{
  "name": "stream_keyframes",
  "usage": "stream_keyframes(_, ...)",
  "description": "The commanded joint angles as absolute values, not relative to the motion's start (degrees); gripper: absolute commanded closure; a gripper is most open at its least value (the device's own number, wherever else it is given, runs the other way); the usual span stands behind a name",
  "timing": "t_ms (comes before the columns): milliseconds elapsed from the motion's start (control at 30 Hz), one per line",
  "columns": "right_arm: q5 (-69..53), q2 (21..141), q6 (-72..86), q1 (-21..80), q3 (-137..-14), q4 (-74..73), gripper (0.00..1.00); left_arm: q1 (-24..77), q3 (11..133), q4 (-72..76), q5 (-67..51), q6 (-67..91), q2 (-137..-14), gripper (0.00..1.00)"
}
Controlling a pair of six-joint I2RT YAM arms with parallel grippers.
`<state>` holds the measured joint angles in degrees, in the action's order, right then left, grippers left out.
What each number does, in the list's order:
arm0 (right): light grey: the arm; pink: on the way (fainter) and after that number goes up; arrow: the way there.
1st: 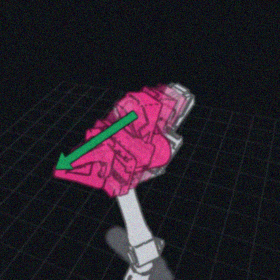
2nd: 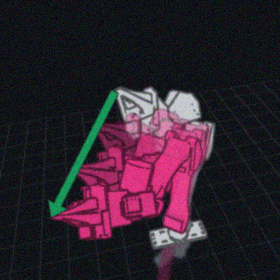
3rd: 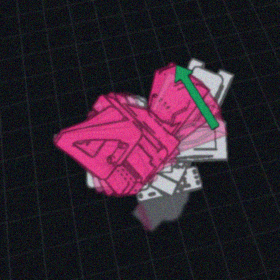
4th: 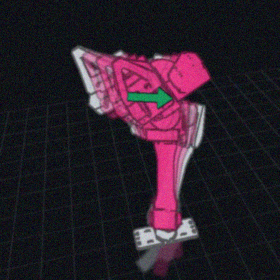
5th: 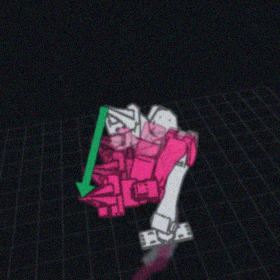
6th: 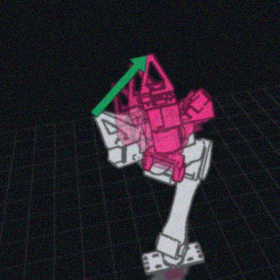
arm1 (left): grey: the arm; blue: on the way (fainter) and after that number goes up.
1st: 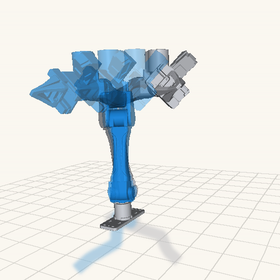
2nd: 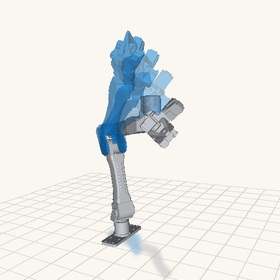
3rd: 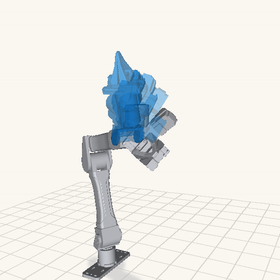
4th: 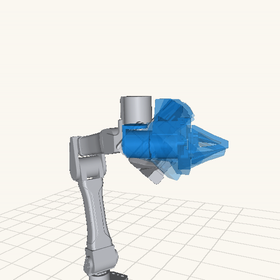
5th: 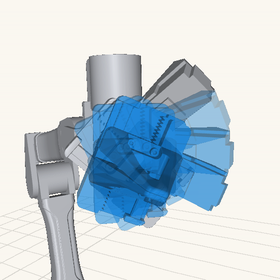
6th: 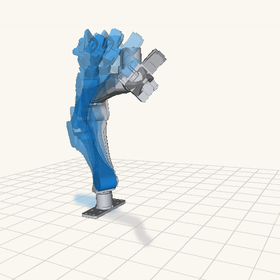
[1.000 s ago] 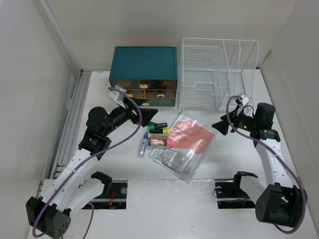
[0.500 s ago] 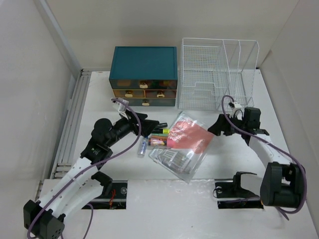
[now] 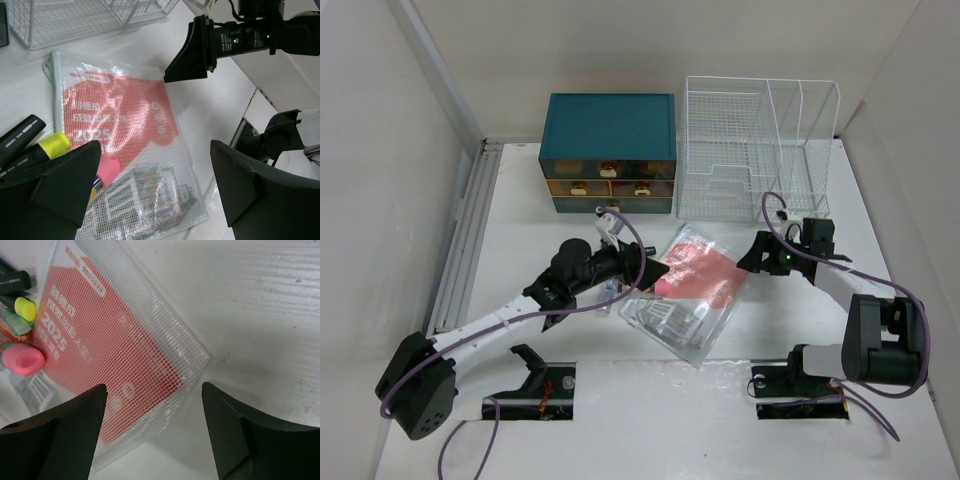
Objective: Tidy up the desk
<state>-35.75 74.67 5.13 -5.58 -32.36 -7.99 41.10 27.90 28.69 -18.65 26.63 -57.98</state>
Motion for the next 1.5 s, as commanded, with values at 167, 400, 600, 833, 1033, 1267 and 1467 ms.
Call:
stream_keyframes(167,-37.0,79.0,7.9,-5.9,-32.2,-4.8,0.18,45.5,25.3,43.5,-17.1,23.7,-62.7,0.10)
stream_keyframes(400,-37.0,81.8,9.0,-5.9,-32.7,-4.8,0.18,49.9,25.2,59.0,-21.9,22.6,-75.0,0.08)
stream_keyframes(600,-39.8,83.7,9.6,-5.9,-32.2,-3.6,0.22,54.1,28.6,62.7,-22.4,21.9,-85.4,0.11)
stream_keyframes(833,-43.3,84.4,9.6,-1.6,-31.6,-2.5,0.31,55.3,29.3,66.1,-20.7,21.9,-89.6,0.12)
stream_keyframes(1033,-44.4,84.9,10.1,-0.7,-31.6,-1.9,0.33,55.3,29.8,66.7,-19.1,22.4,-93.5,0.12)
stream_keyframes(1267,-42.5,82.7,10.1,-0.7,-31.6,-1.9,0.33,55.3,30.3,63.8,-11.6,22.4,-96.9,0.13)
stream_keyframes(1467,-41.4,82.7,10.1,-0.7,-31.6,-1.9,0.33,55.3,29.8,63.9,-9.3,22.4,-99.1,0.14)
